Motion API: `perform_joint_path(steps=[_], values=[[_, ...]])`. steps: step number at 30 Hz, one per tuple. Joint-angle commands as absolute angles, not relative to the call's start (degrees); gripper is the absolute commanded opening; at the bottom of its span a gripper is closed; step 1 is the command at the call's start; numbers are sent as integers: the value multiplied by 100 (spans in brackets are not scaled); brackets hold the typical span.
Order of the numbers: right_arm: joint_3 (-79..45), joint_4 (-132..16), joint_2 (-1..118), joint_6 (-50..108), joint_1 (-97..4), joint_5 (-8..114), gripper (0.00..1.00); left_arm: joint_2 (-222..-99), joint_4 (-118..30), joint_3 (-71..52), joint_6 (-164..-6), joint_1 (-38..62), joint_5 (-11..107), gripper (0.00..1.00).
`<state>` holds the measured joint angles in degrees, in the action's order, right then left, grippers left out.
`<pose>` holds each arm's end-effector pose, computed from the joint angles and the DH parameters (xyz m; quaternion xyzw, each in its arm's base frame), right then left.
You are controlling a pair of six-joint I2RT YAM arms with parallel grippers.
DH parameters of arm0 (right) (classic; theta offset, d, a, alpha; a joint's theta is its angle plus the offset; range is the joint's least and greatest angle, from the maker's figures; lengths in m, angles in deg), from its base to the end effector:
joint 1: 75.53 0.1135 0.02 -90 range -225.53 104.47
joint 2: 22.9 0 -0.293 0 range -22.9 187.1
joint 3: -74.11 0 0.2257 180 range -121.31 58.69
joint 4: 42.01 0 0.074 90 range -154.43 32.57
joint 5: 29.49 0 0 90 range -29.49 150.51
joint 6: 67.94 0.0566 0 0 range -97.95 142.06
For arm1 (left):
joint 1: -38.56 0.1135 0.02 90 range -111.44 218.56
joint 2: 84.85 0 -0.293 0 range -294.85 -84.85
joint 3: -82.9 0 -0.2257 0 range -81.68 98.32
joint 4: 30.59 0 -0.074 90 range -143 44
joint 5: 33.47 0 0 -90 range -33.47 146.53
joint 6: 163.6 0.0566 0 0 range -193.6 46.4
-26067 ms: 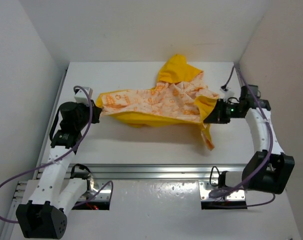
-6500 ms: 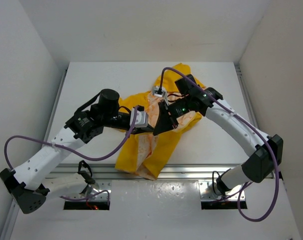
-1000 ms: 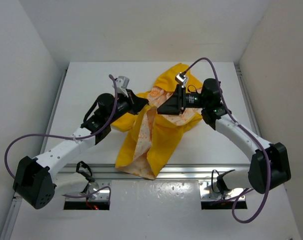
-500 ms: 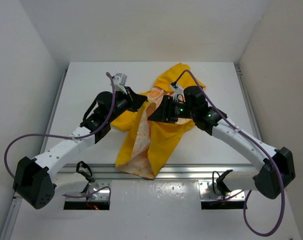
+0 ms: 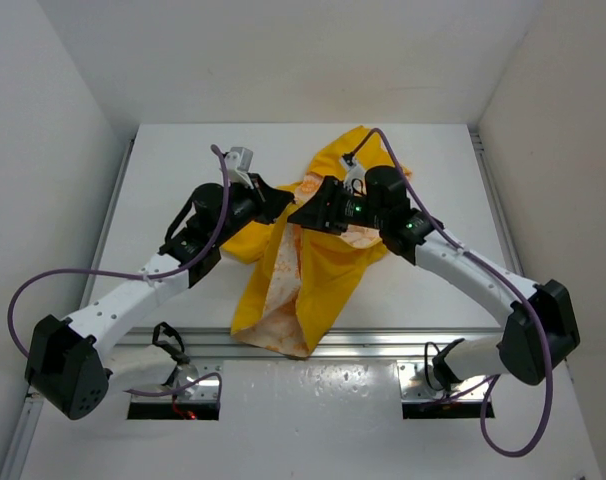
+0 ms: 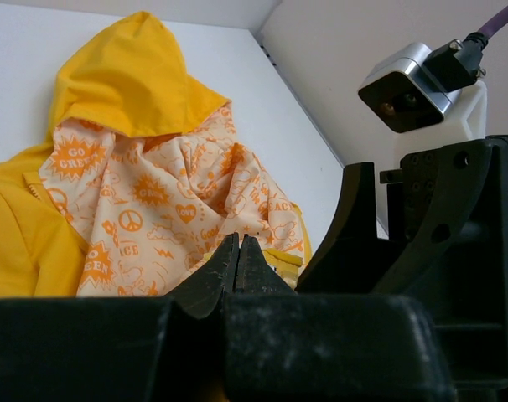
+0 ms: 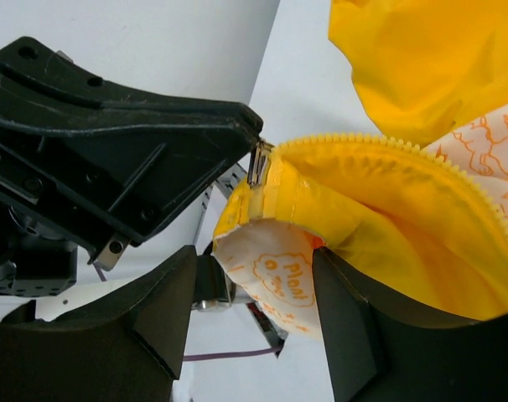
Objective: Zip up the jacket
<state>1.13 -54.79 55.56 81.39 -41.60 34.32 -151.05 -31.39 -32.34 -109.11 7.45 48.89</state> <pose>0.2388 0.1907 0.3399 0.0440 0.7992 0.5409 0.2584 0.2165 -0.1394 0.3708 0.0185 0.7204 -0.4199 0.5516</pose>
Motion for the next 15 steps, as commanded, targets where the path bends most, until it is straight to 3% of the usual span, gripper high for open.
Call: perform_joint_path(steps=[1,8,15], values=[[-90,-4987,5647,8270,-4099,3379,58,-14910,-2948,-3106,-11008,771,4941,0],[-213,-5066,5805,8200,-4028,3511,55,-14910,-3000,-3106,-10814,596,5003,0],[-240,-4908,5893,8244,-3949,3546,38,-14910,-3053,-3106,-10639,481,5161,0]])
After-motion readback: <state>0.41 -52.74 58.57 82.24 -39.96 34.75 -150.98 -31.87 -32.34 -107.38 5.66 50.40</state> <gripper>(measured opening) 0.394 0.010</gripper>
